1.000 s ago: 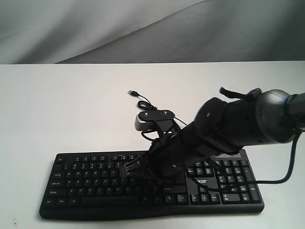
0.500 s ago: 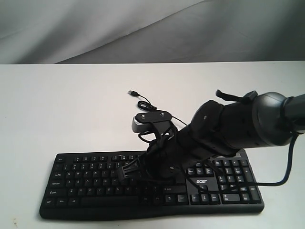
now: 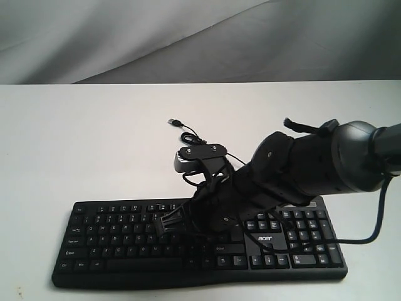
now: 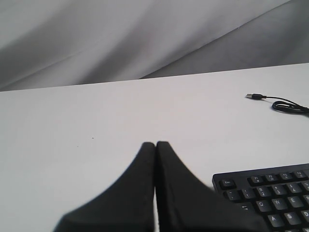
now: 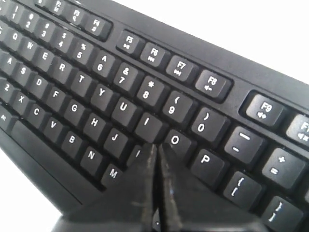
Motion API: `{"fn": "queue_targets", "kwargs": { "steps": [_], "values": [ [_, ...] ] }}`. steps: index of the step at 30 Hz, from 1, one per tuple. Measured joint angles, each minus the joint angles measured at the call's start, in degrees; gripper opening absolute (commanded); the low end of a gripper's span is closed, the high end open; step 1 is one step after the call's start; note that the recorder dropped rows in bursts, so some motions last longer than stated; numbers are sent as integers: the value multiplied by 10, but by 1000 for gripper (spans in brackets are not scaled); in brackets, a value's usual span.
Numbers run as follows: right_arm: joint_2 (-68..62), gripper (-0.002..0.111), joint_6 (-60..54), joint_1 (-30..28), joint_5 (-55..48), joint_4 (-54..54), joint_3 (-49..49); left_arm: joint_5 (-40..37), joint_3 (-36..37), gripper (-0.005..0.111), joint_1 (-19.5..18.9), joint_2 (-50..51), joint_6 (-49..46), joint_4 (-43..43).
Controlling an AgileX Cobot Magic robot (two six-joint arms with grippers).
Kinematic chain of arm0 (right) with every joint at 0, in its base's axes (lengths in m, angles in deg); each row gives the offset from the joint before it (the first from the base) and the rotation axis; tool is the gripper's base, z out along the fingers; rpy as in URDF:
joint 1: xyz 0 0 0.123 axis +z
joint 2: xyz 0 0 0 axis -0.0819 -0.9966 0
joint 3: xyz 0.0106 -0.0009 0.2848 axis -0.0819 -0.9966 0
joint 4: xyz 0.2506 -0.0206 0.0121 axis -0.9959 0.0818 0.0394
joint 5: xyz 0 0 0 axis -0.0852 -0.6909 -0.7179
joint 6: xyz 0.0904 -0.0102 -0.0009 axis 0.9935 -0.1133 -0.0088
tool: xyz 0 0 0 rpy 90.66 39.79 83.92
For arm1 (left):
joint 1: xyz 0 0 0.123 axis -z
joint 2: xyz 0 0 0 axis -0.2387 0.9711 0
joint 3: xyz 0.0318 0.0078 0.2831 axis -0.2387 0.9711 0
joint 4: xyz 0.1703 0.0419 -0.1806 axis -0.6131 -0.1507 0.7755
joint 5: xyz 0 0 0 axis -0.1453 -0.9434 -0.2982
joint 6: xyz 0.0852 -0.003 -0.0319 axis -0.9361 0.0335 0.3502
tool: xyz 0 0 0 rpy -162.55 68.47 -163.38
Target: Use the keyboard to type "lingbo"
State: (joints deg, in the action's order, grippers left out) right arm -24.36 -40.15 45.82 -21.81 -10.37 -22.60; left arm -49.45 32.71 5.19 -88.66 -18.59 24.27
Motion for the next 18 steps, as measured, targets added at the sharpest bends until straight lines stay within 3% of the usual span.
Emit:
{"fn": "queue_targets", "kwargs": {
  "steps": [18],
  "values": [
    [18,0,0,0,-1,-1,4,0,0,1,0,0,0,0]
  ]
}}
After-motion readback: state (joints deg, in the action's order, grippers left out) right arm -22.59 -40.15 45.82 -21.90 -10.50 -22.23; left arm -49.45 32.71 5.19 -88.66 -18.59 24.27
